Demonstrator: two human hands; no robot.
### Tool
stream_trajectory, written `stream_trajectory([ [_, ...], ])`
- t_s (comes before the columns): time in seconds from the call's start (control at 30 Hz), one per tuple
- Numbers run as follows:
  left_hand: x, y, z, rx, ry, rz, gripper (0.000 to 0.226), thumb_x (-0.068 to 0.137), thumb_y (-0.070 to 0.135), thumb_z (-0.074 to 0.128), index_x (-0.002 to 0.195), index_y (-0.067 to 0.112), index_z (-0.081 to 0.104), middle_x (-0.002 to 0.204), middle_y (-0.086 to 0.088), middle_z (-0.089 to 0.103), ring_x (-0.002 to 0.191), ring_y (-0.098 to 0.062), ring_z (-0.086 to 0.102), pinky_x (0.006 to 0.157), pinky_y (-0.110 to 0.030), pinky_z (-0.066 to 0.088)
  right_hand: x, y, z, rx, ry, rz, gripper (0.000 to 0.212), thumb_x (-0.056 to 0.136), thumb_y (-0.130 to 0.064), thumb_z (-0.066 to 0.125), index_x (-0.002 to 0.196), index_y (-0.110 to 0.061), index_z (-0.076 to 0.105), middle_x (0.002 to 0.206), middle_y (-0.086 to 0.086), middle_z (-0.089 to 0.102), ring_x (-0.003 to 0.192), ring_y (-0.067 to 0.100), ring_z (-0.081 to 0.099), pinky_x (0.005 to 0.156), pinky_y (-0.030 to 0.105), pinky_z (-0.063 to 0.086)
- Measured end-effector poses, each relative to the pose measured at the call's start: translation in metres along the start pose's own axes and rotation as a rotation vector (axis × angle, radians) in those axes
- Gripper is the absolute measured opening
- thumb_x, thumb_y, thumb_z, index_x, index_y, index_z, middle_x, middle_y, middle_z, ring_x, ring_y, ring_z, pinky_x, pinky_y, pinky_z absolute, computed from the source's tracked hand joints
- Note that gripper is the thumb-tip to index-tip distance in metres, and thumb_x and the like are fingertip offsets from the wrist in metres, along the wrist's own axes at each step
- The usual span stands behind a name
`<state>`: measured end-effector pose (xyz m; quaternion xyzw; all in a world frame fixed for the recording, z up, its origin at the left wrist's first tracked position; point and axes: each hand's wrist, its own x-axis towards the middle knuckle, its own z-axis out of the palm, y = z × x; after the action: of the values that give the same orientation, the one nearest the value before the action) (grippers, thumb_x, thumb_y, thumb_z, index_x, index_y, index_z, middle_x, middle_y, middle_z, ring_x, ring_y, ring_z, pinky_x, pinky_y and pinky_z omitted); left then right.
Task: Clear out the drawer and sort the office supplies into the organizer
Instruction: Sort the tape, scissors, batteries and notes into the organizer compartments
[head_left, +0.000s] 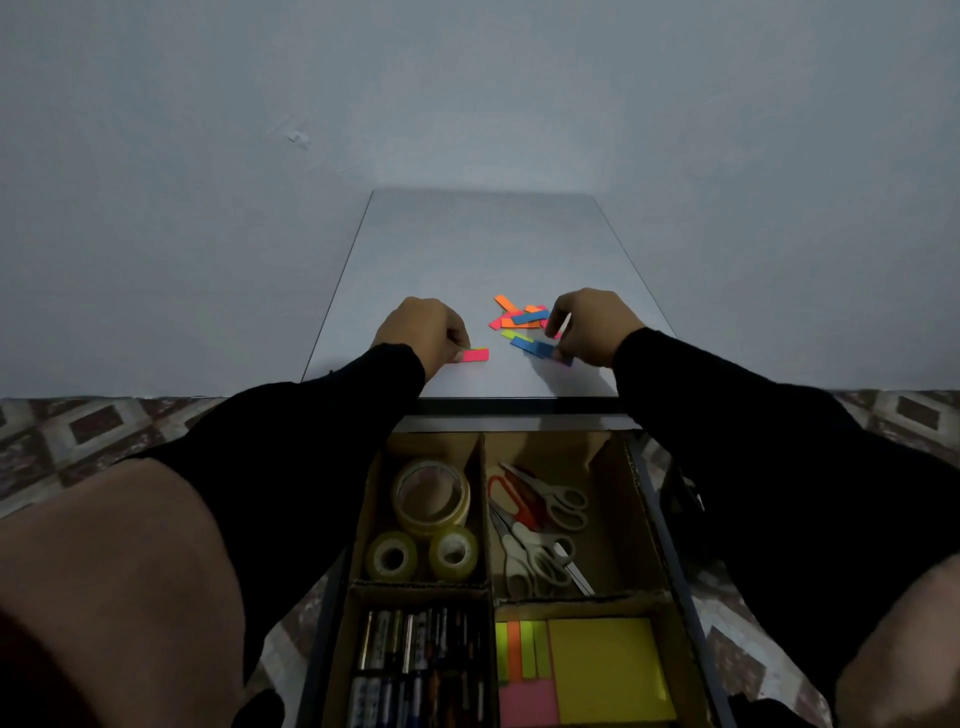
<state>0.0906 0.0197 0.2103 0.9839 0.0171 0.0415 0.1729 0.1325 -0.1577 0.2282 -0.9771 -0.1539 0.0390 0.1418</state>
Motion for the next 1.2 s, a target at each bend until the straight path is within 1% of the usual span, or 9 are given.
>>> stream_trajectory([
  [0.1,0.004,-0.002,0.0,-0.021,0.0,-0.007,0.018,0.087,0.01,0.064,0.102,0.008,0.072,0.107,-0.009,0.069,0.102,-0.022,0.061,0.091,-0.027,0.045,0.006,-0.005,-0.001,0.084,0.01,0.038,0.03,0.075,-0.008,0.073,0.105,-0.006,0.068,0.113,0.011,0.063,0.086,0.019,0.054,0.063,0.021,0.044],
  [0.23,0.005,-0.004,0.0,-0.016,0.009,-0.019,0.018,0.087,0.012,0.065,0.103,0.008,0.072,0.108,-0.008,0.07,0.102,-0.021,0.061,0.091,-0.026,0.045,0.017,-0.012,0.015,0.017,0.005,0.085,0.034,0.077,-0.012,0.072,0.109,-0.004,0.066,0.114,0.012,0.063,0.104,0.025,0.058,0.079,0.026,0.045],
  [0.3,0.006,-0.004,0.0,-0.005,0.009,-0.014,0.019,0.088,0.014,0.064,0.105,0.008,0.072,0.109,-0.008,0.069,0.103,-0.022,0.061,0.093,-0.027,0.045,0.021,-0.014,0.022,-0.006,0.01,0.105,0.033,0.079,-0.012,0.07,0.11,-0.005,0.065,0.115,0.013,0.062,0.107,0.026,0.058,0.079,0.025,0.044],
  [0.47,0.006,-0.002,0.003,0.046,-0.007,0.012,0.024,0.091,0.02,0.061,0.112,0.011,0.069,0.117,-0.008,0.066,0.107,-0.023,0.059,0.097,-0.029,0.044,0.024,-0.019,0.027,-0.044,0.051,0.091,0.021,0.086,-0.008,0.059,0.106,-0.005,0.066,0.11,0.012,0.064,0.101,0.025,0.06,0.074,0.025,0.043],
  [0.63,0.003,-0.003,0.005,0.082,-0.017,0.038,0.026,0.093,0.019,0.056,0.117,0.013,0.066,0.121,-0.009,0.063,0.11,-0.025,0.057,0.097,-0.031,0.044,0.018,-0.015,0.032,-0.127,0.132,0.015,0.021,0.091,-0.006,0.054,0.108,-0.004,0.065,0.115,0.013,0.058,0.105,0.027,0.057,0.086,0.027,0.044],
  [0.77,0.001,0.0,0.002,0.026,0.049,0.037,0.025,0.094,0.016,0.054,0.114,0.011,0.068,0.118,-0.009,0.065,0.108,-0.024,0.057,0.095,-0.028,0.042,0.012,-0.011,0.027,-0.102,0.15,-0.009,0.019,0.09,-0.008,0.055,0.104,-0.004,0.067,0.108,0.013,0.064,0.1,0.027,0.059,0.082,0.027,0.043],
  [0.97,-0.002,0.005,0.003,0.033,-0.028,0.031,0.025,0.092,0.018,0.059,0.114,0.01,0.068,0.117,-0.009,0.066,0.107,-0.023,0.058,0.097,-0.029,0.043,-0.008,-0.009,0.018,-0.088,0.077,-0.073,0.022,0.086,-0.019,0.063,0.103,-0.005,0.066,0.11,0.014,0.063,0.103,0.03,0.057,0.086,0.031,0.044],
  [1.1,-0.012,0.008,-0.004,-0.058,0.005,-0.002,0.022,0.09,0.015,0.061,0.108,0.008,0.071,0.112,-0.009,0.068,0.106,-0.022,0.058,0.092,-0.026,0.042,-0.023,-0.008,0.014,0.124,0.149,-0.07,0.013,0.083,-0.012,0.066,0.092,-0.002,0.063,0.097,0.013,0.065,0.091,0.025,0.06,0.084,0.03,0.049],
  [1.2,-0.026,0.008,-0.005,-0.141,0.009,-0.042,0.021,0.086,0.013,0.065,0.105,0.008,0.072,0.106,-0.009,0.07,0.099,-0.02,0.06,0.086,-0.023,0.042,-0.04,-0.005,0.012,0.302,0.113,-0.035,0.006,0.079,-0.001,0.067,0.08,-0.006,0.064,0.082,0.007,0.066,0.065,0.008,0.058,0.064,0.014,0.048],
])
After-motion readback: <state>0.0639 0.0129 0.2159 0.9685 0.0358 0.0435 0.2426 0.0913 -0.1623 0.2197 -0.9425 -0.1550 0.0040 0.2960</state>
